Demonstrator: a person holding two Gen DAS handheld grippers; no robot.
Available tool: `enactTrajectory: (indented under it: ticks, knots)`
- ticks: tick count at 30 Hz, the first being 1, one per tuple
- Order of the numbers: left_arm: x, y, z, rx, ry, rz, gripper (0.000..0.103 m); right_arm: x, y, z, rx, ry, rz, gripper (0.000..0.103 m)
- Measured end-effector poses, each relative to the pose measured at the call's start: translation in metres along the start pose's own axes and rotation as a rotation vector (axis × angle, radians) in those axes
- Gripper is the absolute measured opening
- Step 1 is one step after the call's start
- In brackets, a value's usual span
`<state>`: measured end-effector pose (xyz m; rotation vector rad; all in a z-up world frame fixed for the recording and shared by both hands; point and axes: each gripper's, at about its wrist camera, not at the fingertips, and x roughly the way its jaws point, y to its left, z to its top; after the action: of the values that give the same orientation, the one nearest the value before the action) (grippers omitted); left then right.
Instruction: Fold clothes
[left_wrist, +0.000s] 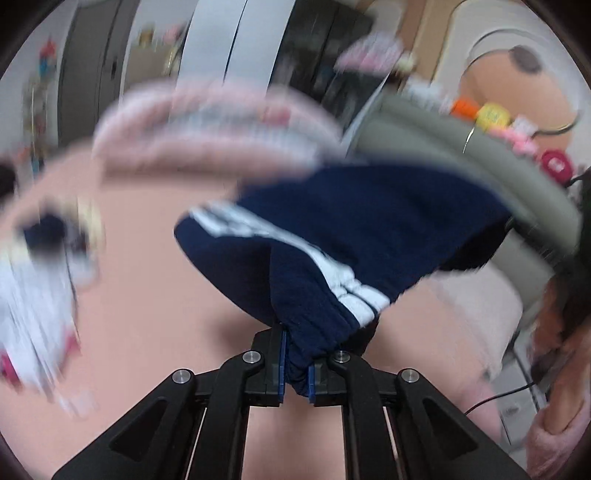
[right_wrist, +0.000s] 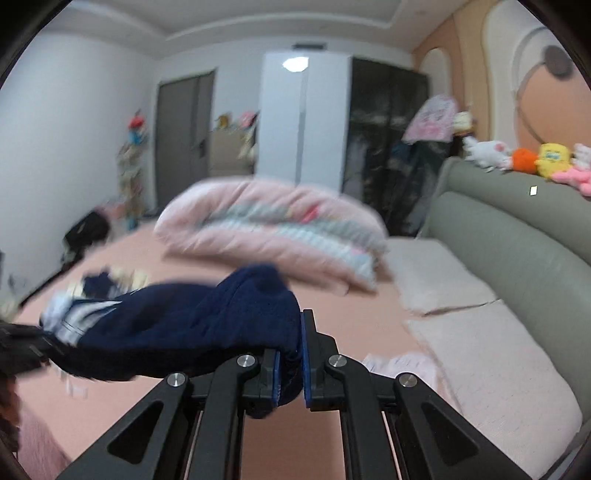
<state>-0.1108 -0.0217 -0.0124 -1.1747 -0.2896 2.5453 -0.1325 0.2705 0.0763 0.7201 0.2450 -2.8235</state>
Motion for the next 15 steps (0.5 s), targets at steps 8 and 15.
enactTrajectory:
  ticks: [8, 15]
  knots:
    - [0.112, 0.063, -0.123, -0.164, 0.352, -0.024, 0.014, 0.109, 0.052, -0.193, -0.065, 0.528, 0.058, 0.005]
    - [0.071, 0.002, -0.107, 0.273, 0.136, 0.191, 0.055, 0.106, 0.038, -0.195, 0.036, 0.47, 0.099, 0.005]
